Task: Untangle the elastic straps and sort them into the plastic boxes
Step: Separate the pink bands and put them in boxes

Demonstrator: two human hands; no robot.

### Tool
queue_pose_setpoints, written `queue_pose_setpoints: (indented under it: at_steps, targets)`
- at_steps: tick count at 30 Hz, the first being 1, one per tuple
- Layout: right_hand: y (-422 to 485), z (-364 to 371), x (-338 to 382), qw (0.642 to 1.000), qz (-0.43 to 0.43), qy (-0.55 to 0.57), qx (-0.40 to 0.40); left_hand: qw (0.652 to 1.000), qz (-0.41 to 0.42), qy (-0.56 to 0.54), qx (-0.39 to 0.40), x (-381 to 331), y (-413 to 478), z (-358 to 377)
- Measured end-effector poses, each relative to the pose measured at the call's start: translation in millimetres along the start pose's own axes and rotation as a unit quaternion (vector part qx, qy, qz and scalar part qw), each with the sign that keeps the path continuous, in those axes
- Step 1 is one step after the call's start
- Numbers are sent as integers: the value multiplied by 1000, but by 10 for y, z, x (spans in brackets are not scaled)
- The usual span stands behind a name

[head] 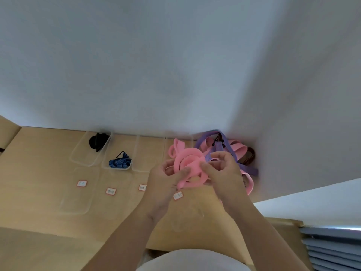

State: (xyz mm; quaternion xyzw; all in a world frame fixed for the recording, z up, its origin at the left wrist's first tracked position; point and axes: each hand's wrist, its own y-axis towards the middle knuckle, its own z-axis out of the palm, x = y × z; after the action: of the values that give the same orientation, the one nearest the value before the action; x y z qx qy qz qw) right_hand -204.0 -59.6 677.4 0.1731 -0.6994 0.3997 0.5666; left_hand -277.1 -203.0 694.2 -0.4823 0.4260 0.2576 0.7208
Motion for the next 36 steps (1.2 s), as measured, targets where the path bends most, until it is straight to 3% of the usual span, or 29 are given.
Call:
queue_pose_setpoints:
  at_steps: [4, 11, 14, 16, 21, 26, 29, 31, 36]
  targets:
    - [274, 246, -198, 997, 70, -6, 45, 994, -43, 101, 7, 33, 449, -223]
    - [776, 599, -515, 992, 106, -67, -22, 963, -114, 214, 118, -18, 1298, -388]
    - [870, 670, -609, 982, 114, -145, -44, 928, -88, 332, 142, 14, 1507, -422]
    - [861, 707, -624, 966, 87, -237, -51, 896, -46, 425, 117, 47, 1596, -424]
    - [732, 783, -690, 898, -83, -421, -94, 856, 44, 507, 90, 91, 1699, -420]
    - [738, 886, -747, 801, -240, -545, -64, 747, 137, 635, 143, 116, 1794, -448]
    - [828, 904, -690, 755, -246, -607, -17, 669, 168, 710, 143, 195, 1810, -421]
    - [903, 908, -647, 728, -235, -642, 41, 640, 157, 741, 133, 234, 1808, -366]
    - [1001, 875, -633, 641, -195, -730, 135, 638, 78, 750, 157, 253, 1909, -329]
